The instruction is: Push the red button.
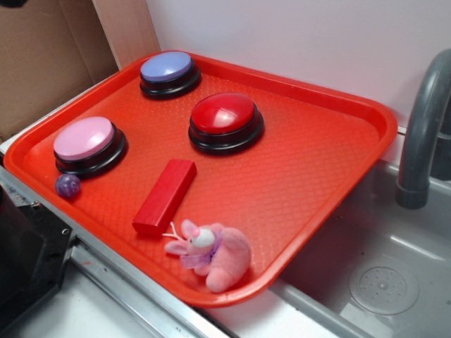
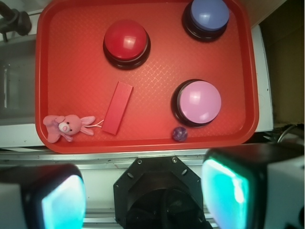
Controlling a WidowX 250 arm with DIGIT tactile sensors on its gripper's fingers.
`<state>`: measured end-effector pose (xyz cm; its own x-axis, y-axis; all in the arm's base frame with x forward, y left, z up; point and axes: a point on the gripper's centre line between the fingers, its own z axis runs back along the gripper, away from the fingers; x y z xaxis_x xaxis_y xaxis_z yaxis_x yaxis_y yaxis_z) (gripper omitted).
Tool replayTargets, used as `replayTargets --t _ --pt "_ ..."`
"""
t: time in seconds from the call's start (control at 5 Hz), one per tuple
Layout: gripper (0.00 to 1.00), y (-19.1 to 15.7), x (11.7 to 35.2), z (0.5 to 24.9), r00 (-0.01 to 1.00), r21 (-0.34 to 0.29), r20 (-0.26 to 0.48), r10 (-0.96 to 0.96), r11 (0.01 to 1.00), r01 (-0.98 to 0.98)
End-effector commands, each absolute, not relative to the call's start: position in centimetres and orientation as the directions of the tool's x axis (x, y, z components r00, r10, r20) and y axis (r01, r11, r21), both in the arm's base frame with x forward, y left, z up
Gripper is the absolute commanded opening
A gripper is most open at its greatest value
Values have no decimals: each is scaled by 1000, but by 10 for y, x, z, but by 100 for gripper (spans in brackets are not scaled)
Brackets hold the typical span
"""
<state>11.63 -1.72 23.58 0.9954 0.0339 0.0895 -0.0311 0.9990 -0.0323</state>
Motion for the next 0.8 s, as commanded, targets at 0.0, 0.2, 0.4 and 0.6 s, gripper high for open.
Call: replayTargets --t 0.0,0.2,0.4,0.6 --pt "100 -17 116 236 995 -32 89 34 999 -31" --pt "100 -33 166 186 989 15 35 -142 990 141" --pt "100 -49 216 158 987 70 17 -159 985 158" --pt "100 -41 250 125 992 105 14 -129 986 127"
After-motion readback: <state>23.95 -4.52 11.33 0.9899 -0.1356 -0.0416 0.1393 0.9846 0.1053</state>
